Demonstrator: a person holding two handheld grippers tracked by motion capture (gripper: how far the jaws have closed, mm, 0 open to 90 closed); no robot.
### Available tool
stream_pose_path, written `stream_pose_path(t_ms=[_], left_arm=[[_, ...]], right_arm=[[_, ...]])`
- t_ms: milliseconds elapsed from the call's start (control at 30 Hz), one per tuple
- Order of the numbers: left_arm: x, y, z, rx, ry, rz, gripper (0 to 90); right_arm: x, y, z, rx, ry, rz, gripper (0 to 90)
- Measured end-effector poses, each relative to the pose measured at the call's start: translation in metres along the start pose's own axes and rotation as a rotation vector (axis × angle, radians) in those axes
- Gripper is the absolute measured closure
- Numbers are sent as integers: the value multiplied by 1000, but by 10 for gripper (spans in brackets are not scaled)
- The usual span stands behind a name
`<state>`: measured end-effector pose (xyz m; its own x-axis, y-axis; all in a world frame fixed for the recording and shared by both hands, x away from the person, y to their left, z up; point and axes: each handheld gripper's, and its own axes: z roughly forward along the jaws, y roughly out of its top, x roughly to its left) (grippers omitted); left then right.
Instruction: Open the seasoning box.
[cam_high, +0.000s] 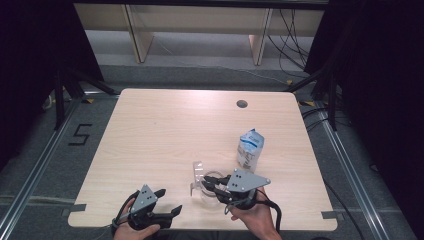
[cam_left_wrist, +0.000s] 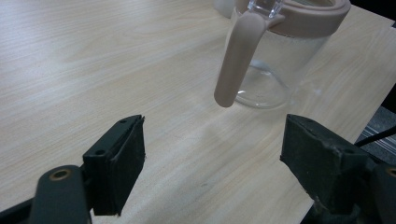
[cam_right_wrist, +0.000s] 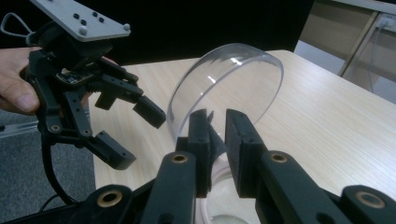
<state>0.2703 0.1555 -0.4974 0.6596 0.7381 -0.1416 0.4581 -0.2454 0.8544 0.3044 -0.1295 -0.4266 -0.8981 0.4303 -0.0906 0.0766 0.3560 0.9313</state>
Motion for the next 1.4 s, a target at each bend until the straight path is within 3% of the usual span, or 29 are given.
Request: stream_pose_path(t_ms=[100, 200, 300, 367, 400, 500, 600, 700, 867, 900, 967, 1033, 1067, 1100, 1133, 1167, 1267, 1300, 1400], left_arm=[[1, 0, 0, -2, -3, 15, 212], [0, 0, 1, -9, -7, -7, 211], [1, 0, 0, -4, -4, 15, 211], [2, 0, 0, -1, -7, 19, 211], [1, 0, 0, -5, -1, -7, 210], [2, 0, 0, -3, -1, 5, 209], [1, 0, 1, -4, 1, -9, 208], [1, -1, 1, -6, -4, -13, 208], [1, -1, 2, -4, -1, -13, 208], [2, -1, 1, 2, -3, -4, 208], [2, 0, 1, -1, -4, -6, 208], [1, -1, 1, 9, -1, -2, 208], [0, -1, 1, 7, -1, -5, 208], [2, 0, 1, 9, -6, 21, 208], [2, 0, 1, 9, -6, 21, 207], [0, -1, 2, 7, -5, -7, 207], [0, -1, 2, 10, -3, -6, 204], [0, 0, 2, 8, -3, -6, 202], [0, 0, 3, 5, -8, -10, 197]], right_arm=[[1, 1, 1, 4, -7, -10, 804], [1, 1, 1, 4, -7, -3, 798], [-2, 1, 0, -4, -17, -23, 794], [-3, 1, -3, 2, -10, 3, 778], [-4, 0, -7, 1, -23, 4, 748], [-6, -2, -14, 3, -44, 8, 710], [-12, -11, -31, -6, -134, 35, 602], [-17, -16, -41, -6, -153, 49, 561], [-26, -33, -64, -5, -289, 101, 463], [-25, -36, -67, -1, -296, 144, 459], [-29, -42, -71, -7, -315, 151, 456], [-32, -46, -76, -4, -362, 167, 440], [-32, -48, -79, 7, -379, 192, 426], [-33, -50, -80, 10, -391, 210, 415], [-33, -50, -80, 10, -391, 210, 415], [-37, -53, -83, 14, -407, 216, 387], [-41, -57, -84, 5, -444, 205, 361], [-44, -60, -83, 0, -447, 226, 348], [-47, -63, -83, 5, -482, 230, 315]])
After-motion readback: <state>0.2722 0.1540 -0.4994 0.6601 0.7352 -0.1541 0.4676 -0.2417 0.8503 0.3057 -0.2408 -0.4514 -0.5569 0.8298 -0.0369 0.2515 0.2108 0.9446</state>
